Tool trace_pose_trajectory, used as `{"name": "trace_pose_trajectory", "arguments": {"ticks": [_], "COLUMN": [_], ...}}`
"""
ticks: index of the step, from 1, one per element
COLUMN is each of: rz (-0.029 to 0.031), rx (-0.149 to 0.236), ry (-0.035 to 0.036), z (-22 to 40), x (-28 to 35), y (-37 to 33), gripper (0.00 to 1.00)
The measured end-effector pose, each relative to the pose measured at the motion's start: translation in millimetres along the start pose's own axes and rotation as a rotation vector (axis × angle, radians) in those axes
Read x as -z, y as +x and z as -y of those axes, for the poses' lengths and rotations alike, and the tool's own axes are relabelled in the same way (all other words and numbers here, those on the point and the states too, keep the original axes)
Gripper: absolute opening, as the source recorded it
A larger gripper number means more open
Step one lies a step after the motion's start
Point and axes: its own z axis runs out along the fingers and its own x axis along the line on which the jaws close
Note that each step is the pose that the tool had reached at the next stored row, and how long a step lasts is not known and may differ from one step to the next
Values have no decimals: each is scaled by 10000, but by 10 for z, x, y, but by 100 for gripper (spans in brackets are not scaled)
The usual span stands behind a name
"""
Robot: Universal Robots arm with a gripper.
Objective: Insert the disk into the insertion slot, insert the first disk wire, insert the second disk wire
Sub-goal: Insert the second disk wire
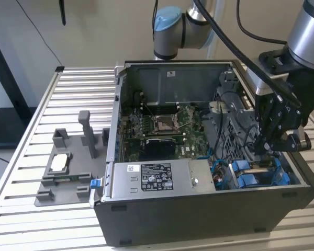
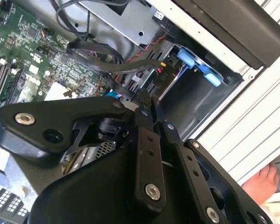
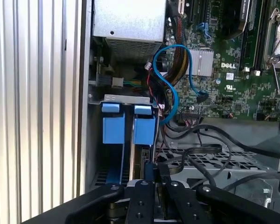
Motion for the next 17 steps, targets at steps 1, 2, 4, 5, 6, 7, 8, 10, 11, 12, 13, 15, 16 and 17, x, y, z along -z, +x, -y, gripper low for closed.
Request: {"name": "trace_pose_trajectory", "arguments": {"ticks": [1,2,4,5,6,7,8,10,11,12,13,15,16,17], "rz": [1,0,1,2,4,6,12,29,50,83,122,178,201,216], "rx": [3,6,13,16,19,20,22,23,23,23,21,20,19,19], "ry": [4,8,20,27,40,57,71,106,128,141,155,186,199,207], "z": [3,5,10,11,11,10,10,8,8,8,8,7,7,6], "x": [-6,-11,-22,-28,-36,-43,-52,-68,-76,-82,-89,-102,-107,-110], "y": [5,11,23,29,37,44,52,60,62,62,63,63,64,64], "gripper": [16,16,16,16,16,16,16,16,16,16,16,16,16,16]}}
